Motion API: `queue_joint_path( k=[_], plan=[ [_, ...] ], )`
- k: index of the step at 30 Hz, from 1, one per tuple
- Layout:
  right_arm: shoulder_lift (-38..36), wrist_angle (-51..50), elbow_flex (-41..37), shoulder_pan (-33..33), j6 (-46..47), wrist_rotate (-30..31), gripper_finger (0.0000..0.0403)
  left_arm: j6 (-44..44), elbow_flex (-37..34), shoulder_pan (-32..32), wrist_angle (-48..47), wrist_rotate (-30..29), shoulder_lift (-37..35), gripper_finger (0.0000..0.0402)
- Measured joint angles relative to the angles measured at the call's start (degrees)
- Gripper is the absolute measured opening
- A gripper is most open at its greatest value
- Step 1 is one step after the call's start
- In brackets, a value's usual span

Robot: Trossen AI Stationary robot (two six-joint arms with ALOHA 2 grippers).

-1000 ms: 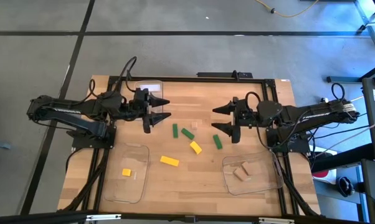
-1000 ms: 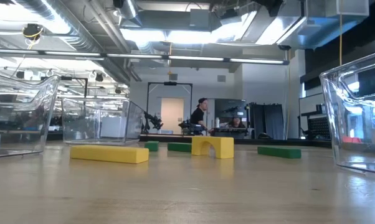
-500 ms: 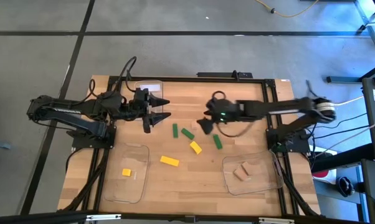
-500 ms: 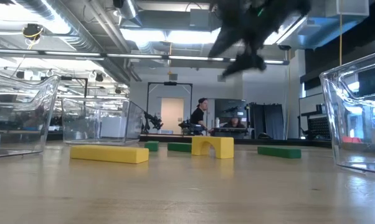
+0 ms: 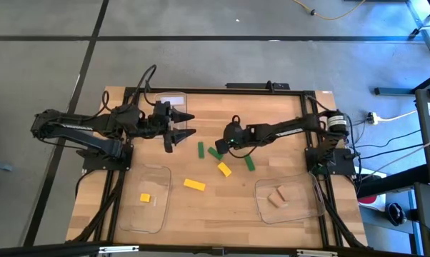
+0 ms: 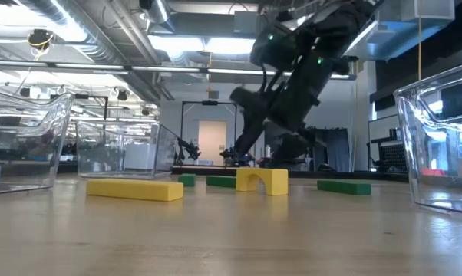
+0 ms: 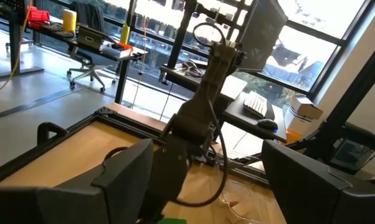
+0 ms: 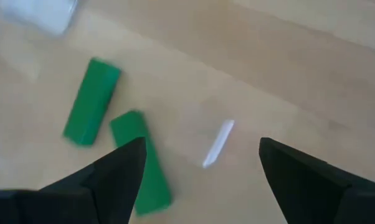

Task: Sort & place blocks by color
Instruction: Put the brown block into the bottom right transparent bin

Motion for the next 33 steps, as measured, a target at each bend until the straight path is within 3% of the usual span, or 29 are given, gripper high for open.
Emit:
queue_joint_path(
  k=[9, 16, 20, 28, 33],
  plan=[
    [4.93, 5.10, 0.07, 0.28, 3.24, 2.65, 0.0313, 0.00, 0.00, 0.00, 0.04, 0.04, 0.00, 0.0292],
    [5.45, 3.34, 0.26, 1.59, 2.78, 5.53, 0.0306, 0.00, 0.00, 0.00, 0.02, 0.04, 0.00, 0.0292],
    [5.45, 2.45, 0.20, 1.88, 2.39, 5.96, 0.0270, 0.04, 0.00, 0.00, 0.02, 0.04, 0.00, 0.0292],
    [5.35, 1.72, 0.07, 1.81, -1.44, 5.81, 0.0144, 0.06, 0.00, 0.02, 0.02, 0.04, 0.00, 0.0292],
    [3.51, -0.26, -0.21, 1.84, -9.03, 3.79, 0.0134, 0.08, 0.00, 0.00, -0.11, 0.06, 0.00, 0.0292]
  ],
)
